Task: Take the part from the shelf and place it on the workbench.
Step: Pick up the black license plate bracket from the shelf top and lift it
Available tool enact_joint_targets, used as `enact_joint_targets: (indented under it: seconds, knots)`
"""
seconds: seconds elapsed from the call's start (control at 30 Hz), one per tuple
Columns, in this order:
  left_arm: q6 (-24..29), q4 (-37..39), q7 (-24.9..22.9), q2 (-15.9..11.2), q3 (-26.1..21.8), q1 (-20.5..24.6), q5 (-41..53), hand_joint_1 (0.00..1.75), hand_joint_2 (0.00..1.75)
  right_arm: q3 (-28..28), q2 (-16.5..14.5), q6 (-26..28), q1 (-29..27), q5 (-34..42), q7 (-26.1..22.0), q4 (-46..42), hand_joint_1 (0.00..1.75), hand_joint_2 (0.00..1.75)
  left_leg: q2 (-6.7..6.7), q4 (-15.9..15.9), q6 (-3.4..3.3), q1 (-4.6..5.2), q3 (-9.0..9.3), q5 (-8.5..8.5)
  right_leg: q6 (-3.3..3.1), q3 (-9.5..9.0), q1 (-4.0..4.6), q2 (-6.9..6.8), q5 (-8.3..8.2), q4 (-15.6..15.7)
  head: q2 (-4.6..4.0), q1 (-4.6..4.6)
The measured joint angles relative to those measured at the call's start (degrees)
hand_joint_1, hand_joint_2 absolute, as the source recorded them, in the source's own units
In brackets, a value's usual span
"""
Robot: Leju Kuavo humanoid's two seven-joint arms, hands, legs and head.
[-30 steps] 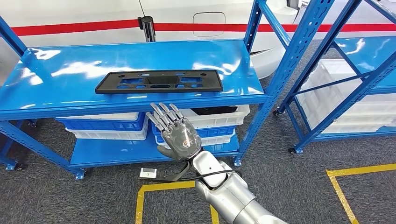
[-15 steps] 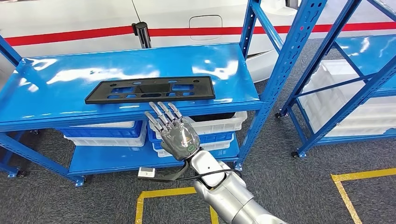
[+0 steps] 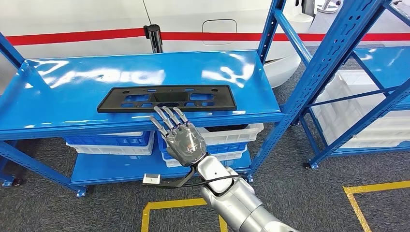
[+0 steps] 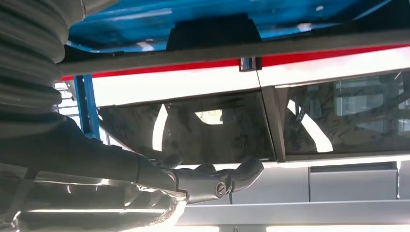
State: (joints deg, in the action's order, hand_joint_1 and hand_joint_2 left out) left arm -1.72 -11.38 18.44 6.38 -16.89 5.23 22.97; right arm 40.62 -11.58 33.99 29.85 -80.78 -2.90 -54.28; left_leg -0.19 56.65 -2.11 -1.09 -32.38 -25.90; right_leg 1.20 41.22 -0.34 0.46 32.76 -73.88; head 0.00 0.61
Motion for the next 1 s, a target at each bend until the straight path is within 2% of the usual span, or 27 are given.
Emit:
enact_joint_targets:
  seconds: [0.03, 0.07, 0.1, 0.13, 0.17, 0.2, 0.27, 0.33, 0.4, 0.47, 0.5, 0.53, 0.57, 0.6, 0.63, 0.67, 0.7, 0.73, 0.8, 0.87, 0.9, 0.93, 1.0]
  knots:
    - [-0.01, 0.01, -0.01, 0.00, -0.07, -0.05, 0.00, 0.00, 0.00, 0.01, 0.04, 0.00, -0.07, 0.00, 0.01, 0.09, 0.00, 1.75, -0.06, 0.01, 0.02, 0.08, 0.25, -0.21, 0.39, 0.47, -0.01, 0.00, -0.91, 0.31, 0.00, -0.02]
    - [-0.02, 0.01, -0.01, 0.01, -0.13, -0.09, 0.00, 0.00, 0.00, 0.02, 0.04, 0.00, -0.08, 0.00, 0.01, 0.15, 0.00, 1.75, -0.11, 0.01, 0.11, 0.11, 0.62, -0.47, 0.86, -0.43, -0.01, -0.02, -2.70, 3.18, 0.00, -0.03]
    - [-0.02, 0.01, -0.01, 0.03, -0.19, -0.13, 0.01, 0.00, 0.00, 0.04, 0.04, 0.00, -0.06, 0.00, 0.01, 0.17, 0.00, 1.75, -0.18, 0.01, 0.26, 0.13, 1.01, -0.77, 1.24, -2.21, -0.01, -0.12, -4.92, 7.59, 0.00, -0.07]
    - [-0.02, 0.01, -0.01, 0.06, -0.24, -0.12, 0.01, 0.00, 0.00, 0.05, 0.03, 0.00, -0.02, 0.01, 0.02, 0.20, 0.00, 1.75, -0.24, 0.07, 0.53, 0.28, 1.36, -1.16, 1.29, -4.07, 0.06, -0.22, -6.81, 11.74, 0.00, -0.11]
    - [-0.02, 0.01, -0.01, 0.09, -0.28, -0.10, 0.01, 0.00, 0.00, 0.06, 0.02, 0.00, 0.02, 0.01, 0.01, 0.22, 0.00, 1.75, -0.29, 0.07, 0.85, 0.32, 1.61, -1.50, 1.02, -5.48, 0.20, -0.31, -8.07, 14.81, 0.00, -0.18]
    - [-0.02, 0.01, -0.01, 0.16, -0.31, -0.08, 0.02, 0.00, 0.00, 0.07, 0.01, 0.00, 0.04, 0.01, 0.00, 0.24, 0.00, 1.75, -0.31, 0.05, 1.24, 0.32, 1.76, -1.75, 0.50, -6.21, 0.62, -0.37, -8.58, 16.33, 0.00, -0.21]
    - [-0.03, 0.01, -0.02, 0.28, -0.34, -0.04, 0.02, 0.00, 0.00, 0.08, 0.00, 0.04, 0.06, 0.02, -0.02, 0.26, 0.00, 1.75, -0.26, -0.19, 2.09, 0.21, 2.06, -2.09, -0.80, -6.43, 1.02, -0.31, -8.44, 16.63, 0.00, -0.34]
    - [-0.02, -0.02, -0.01, 0.34, -0.37, -0.01, 0.02, 0.00, 0.00, 0.08, -0.08, 0.09, 0.05, 0.04, -0.05, 0.25, 0.00, 1.75, -0.13, 0.05, 2.74, 0.10, 2.16, -2.52, -1.67, -7.05, 0.38, -0.18, -8.45, 17.22, 0.00, -0.40]
    - [-0.01, -0.03, 0.01, 0.34, -0.38, 0.01, 0.02, 0.00, 0.00, 0.08, -0.15, 0.11, 0.04, 0.04, -0.07, 0.25, 0.00, 1.75, -0.04, 0.61, 2.97, 0.00, 1.96, -2.87, -1.97, -7.57, -0.16, -0.07, -8.50, 17.64, 0.00, -0.34]
    - [-0.01, -0.03, 0.01, 0.35, -0.38, 0.02, 0.02, 0.00, 0.00, 0.09, -0.18, 0.11, 0.07, 0.04, -0.08, 0.25, 0.00, 1.75, -0.02, 1.39, 3.04, -0.03, 1.63, -3.28, -2.21, -7.70, -0.16, -0.07, -8.41, 17.67, 0.00, -0.28]
    - [-0.02, -0.03, 0.01, 0.36, -0.38, 0.02, 0.02, 0.00, 0.00, 0.10, -0.22, 0.11, 0.08, 0.04, -0.08, 0.26, 0.00, 1.75, -0.02, 3.17, 3.17, -0.08, 0.75, -4.14, -2.46, -7.85, -0.11, -0.09, -8.29, 17.66, 0.00, -0.24]
    - [-0.02, -0.03, 0.01, 0.37, -0.39, -0.01, 0.02, 0.00, 0.00, 0.13, -0.25, 0.11, 0.07, 0.04, -0.10, 0.33, 0.00, 1.75, -0.02, 6.75, 3.41, -0.14, -1.24, -5.61, -2.83, -8.09, 0.03, -0.12, -8.07, 17.65, 0.00, -0.21]
    - [-0.03, -0.03, 0.01, 0.38, -0.43, -0.06, 0.02, 0.00, 0.00, 0.16, -0.28, 0.11, -0.02, 0.04, -0.12, 0.45, 0.00, 1.75, -0.01, 9.68, 3.60, -0.19, -3.56, -5.77, -3.18, -8.54, 0.28, -0.04, -7.66, 17.63, 0.00, -0.15]
    - [-0.03, -0.03, 0.01, 0.39, -0.48, -0.11, 0.02, 0.00, 0.00, 0.19, -0.29, 0.11, -0.12, 0.04, -0.14, 0.56, 0.00, 1.75, 0.00, 10.78, 3.65, -0.19, -5.13, -4.80, -3.35, -9.07, 0.56, 0.09, -7.24, 17.61, 0.00, -0.15]
    - [-0.03, -0.03, 0.00, 0.39, -0.52, -0.16, 0.02, 0.00, 0.00, 0.21, -0.30, 0.12, -0.20, 0.04, -0.15, 0.67, 0.00, 1.75, 0.00, 9.24, 3.36, -0.11, -5.45, -2.52, -3.44, -9.63, 0.81, 0.23, -6.78, 17.61, 0.00, -0.14]
    - [-0.02, -0.03, -0.01, 0.31, -0.58, -0.14, 0.02, 0.00, 0.00, 0.21, -0.31, 0.13, -0.25, 0.04, -0.16, 0.74, 0.00, 1.75, 0.04, 5.67, 2.75, 0.05, -4.48, 0.08, -3.36, -10.15, 0.98, 0.36, -6.38, 17.65, 0.00, -0.20]
    - [-0.03, -0.03, -0.01, 0.26, -0.61, -0.09, 0.01, 0.00, 0.00, 0.21, -0.31, 0.13, -0.20, 0.04, -0.16, 0.75, 0.00, 1.75, 0.07, 2.52, 2.09, 0.33, -3.12, 1.39, -3.20, -10.39, 1.07, 0.40, -6.14, 17.67, 0.00, -0.28]
    - [-0.03, -0.03, -0.02, 0.20, -0.62, -0.03, 0.01, 0.00, 0.00, 0.21, -0.30, 0.14, -0.17, 0.05, -0.16, 0.77, 0.00, 1.75, 0.10, 0.63, 1.46, 0.63, -2.24, 1.84, -2.98, -10.49, 1.08, 0.40, -5.94, 17.70, 0.00, -0.30]
    - [-0.03, -0.03, -0.03, 0.19, -0.62, 0.07, 0.00, 0.00, 0.00, 0.22, -0.31, 0.16, -0.15, 0.04, -0.16, 0.79, 0.00, 1.75, 0.12, -0.14, 0.62, 1.06, -1.77, 1.41, -2.43, -10.56, 1.03, 0.36, -5.68, 17.89, 0.00, -0.26]
    - [-0.03, -0.04, -0.02, 0.29, -0.62, 0.08, 0.00, 0.00, 0.00, 0.24, -0.40, 0.23, -0.14, 0.00, -0.16, 0.81, 0.00, 1.75, 0.22, -1.25, 0.04, 0.68, -0.65, 1.65, -1.94, -10.45, 1.09, 0.23, -5.26, 17.40, 0.00, -0.24]
    - [-0.02, -0.05, -0.01, 0.34, -0.62, 0.10, 0.00, 0.00, 0.00, 0.26, -0.44, 0.30, -0.05, -0.01, -0.16, 0.85, 0.00, 1.75, 0.30, -1.90, -0.21, 0.43, 0.04, 1.83, -1.79, -9.72, 1.12, 0.18, -4.64, 15.85, 0.00, -0.30]
    - [-0.02, -0.05, 0.00, 0.39, -0.63, 0.15, -0.01, 0.00, 0.00, 0.27, -0.44, 0.38, 0.00, -0.02, -0.16, 0.92, 0.00, 1.75, 0.38, -2.38, -0.36, 0.18, 0.64, 1.90, -1.70, -8.19, 0.99, 0.13, -3.62, 12.94, 0.00, -0.34]
    - [-0.02, -0.05, 0.01, 0.42, -0.64, 0.24, -0.02, 0.00, 0.00, 0.31, -0.26, 0.49, -0.05, -0.02, -0.16, 1.15, 0.00, 1.75, 0.39, -2.52, -0.41, 0.07, 1.12, 1.57, -1.40, -3.52, 0.39, 0.11, -1.20, 4.90, 0.00, -0.40]
